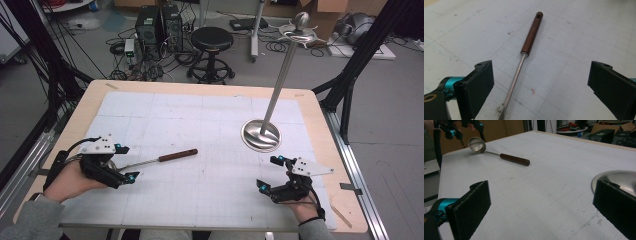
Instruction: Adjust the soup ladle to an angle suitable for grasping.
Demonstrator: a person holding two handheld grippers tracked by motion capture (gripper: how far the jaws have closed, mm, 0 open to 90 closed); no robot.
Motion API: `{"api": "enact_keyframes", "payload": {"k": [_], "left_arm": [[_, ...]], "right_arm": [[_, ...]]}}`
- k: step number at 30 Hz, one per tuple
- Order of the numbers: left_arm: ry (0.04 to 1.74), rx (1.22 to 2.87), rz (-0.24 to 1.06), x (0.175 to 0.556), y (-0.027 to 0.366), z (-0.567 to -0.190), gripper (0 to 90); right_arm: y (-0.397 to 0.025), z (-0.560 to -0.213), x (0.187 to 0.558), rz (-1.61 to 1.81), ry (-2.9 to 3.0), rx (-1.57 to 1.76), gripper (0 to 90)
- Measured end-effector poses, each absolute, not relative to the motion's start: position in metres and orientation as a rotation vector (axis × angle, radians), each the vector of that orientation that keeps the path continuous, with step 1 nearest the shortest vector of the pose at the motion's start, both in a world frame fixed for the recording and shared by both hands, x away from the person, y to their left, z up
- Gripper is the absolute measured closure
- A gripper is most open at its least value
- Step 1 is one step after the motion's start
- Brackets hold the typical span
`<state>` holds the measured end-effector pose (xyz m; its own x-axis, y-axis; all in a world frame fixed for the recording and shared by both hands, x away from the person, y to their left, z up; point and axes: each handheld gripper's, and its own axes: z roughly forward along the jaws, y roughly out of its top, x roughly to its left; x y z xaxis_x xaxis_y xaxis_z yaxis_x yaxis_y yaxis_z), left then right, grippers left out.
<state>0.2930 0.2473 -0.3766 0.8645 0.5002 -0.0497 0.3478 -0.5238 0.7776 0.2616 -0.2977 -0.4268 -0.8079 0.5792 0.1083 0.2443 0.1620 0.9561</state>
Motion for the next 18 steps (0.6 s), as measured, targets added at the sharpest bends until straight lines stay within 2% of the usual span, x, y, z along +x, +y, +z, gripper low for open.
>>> {"api": "enact_keyframes", "payload": {"k": [7,13,18], "left_arm": [[0.597,2.249,0.102,0.305,0.242,-0.371,4.1],[0.568,2.278,0.091,0.312,0.241,-0.364,3.4],[0.544,2.354,0.148,0.317,0.240,-0.359,4.9]], "right_arm": [[-0.298,-0.426,0.261,1.692,2.161,0.793,0.5],[-0.298,-0.426,0.261,1.689,2.158,0.790,0.5],[-0.297,-0.427,0.261,1.688,2.165,0.793,0.5]]}}
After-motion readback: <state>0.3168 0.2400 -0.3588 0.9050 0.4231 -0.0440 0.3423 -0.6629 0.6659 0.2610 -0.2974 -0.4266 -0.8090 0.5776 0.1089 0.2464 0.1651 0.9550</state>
